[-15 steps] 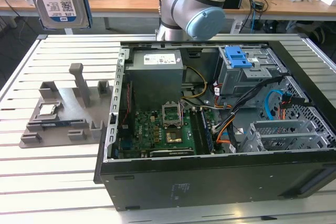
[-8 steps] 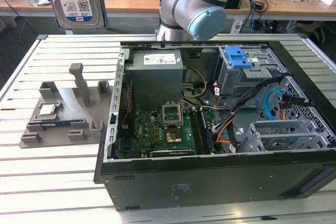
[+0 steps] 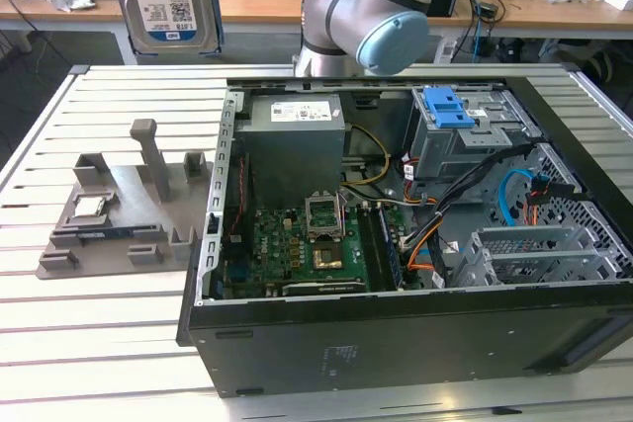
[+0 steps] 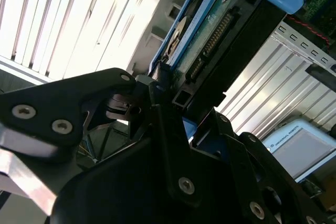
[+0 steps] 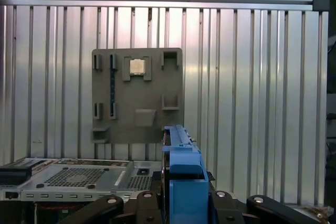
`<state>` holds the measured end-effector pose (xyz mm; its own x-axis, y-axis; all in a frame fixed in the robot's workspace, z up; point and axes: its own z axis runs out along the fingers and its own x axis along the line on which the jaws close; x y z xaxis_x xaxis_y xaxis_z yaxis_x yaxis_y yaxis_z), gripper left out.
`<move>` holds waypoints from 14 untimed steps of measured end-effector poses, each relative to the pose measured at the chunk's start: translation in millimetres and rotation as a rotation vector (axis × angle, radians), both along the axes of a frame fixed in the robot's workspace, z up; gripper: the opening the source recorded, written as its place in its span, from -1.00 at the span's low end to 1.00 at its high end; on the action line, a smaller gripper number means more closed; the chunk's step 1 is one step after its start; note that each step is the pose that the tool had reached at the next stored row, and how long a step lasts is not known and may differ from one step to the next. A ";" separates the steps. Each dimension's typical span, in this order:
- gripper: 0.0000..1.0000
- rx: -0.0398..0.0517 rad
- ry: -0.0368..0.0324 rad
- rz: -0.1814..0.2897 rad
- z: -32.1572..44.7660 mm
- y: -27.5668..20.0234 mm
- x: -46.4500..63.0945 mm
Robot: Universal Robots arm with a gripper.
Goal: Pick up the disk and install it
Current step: 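Pick up the disk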
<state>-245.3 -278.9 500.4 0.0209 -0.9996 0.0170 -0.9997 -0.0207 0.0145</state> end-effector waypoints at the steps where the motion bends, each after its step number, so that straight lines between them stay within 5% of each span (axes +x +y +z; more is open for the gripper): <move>1: -0.27 0.0000 0.0000 0.000 0.0 0.0 2.4; 14: -0.27 0.0000 -0.0001 0.000 0.0 0.0 53.0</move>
